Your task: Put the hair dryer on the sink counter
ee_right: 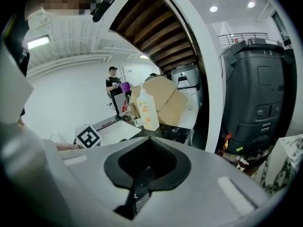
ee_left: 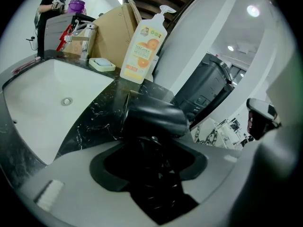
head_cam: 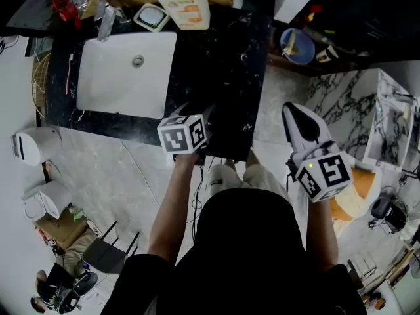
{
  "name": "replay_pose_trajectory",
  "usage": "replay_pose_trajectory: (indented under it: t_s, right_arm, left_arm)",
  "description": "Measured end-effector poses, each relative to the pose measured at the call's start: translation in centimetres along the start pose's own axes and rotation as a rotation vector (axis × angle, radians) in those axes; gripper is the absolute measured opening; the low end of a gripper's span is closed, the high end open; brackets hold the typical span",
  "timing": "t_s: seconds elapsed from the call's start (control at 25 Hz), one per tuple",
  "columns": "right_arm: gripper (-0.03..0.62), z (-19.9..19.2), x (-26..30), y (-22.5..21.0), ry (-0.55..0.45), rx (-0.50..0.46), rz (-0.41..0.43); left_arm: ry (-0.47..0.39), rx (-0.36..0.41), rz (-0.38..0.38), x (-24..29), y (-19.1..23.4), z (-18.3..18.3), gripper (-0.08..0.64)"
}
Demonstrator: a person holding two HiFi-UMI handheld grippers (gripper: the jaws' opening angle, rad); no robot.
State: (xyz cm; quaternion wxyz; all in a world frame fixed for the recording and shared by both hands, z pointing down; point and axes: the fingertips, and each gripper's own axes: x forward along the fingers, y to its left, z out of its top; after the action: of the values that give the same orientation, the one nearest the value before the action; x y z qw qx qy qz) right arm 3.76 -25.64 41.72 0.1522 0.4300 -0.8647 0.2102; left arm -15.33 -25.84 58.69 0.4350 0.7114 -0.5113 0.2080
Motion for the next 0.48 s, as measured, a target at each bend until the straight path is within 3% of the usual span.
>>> replay_pose_trajectory:
  t_s: [0.48]
  right_arm:
    - [0.009, 1.1, 0.7, -0.9, -0.009, -0.02, 0.08]
  left_arm:
    - [-0.025, 0.008, 0.087, -0.6, -0.1, 0.4, 0.273]
